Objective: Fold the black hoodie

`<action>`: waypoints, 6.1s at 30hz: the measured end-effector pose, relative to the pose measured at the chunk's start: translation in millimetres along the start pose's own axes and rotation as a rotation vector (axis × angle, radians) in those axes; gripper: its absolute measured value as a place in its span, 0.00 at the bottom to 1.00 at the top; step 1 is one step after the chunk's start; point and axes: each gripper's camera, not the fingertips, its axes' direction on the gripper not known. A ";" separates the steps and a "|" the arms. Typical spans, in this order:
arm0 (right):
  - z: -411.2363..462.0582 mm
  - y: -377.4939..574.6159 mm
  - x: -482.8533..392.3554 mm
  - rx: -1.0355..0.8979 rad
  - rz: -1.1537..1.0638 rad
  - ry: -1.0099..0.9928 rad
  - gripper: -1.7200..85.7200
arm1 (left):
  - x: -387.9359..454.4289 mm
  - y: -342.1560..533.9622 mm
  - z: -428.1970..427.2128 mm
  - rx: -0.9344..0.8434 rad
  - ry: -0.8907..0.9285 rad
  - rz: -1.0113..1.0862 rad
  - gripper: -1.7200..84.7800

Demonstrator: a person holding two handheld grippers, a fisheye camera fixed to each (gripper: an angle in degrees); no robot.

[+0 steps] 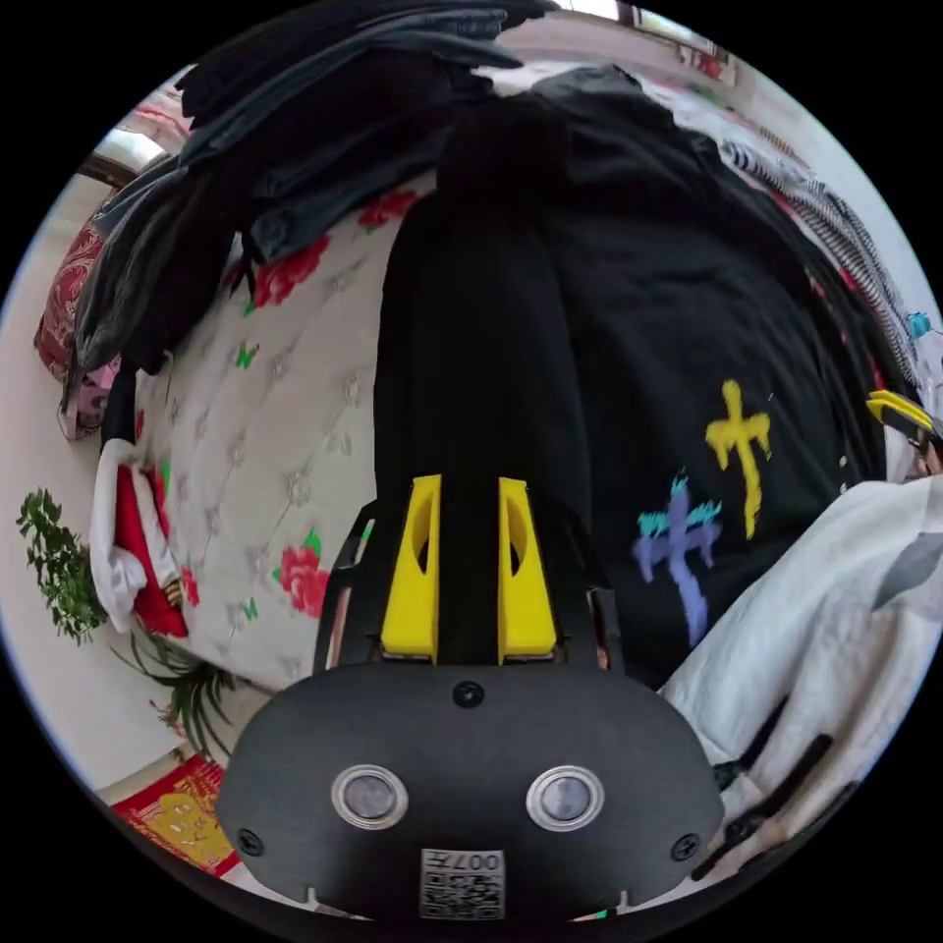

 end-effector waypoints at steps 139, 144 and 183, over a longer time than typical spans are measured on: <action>-245.0 33.0 31.2 0.306 0.379 -0.280 0.02 | 37.4 -44.2 -109.4 0.175 0.384 0.350 0.14; -211.1 65.3 77.4 0.247 0.546 -0.296 0.04 | 34.2 -49.5 -102.1 0.186 0.362 0.309 0.14; -183.4 -27.6 -319.1 0.420 -0.708 0.047 0.04 | -152.3 -53.8 -122.3 0.373 0.727 -0.022 0.12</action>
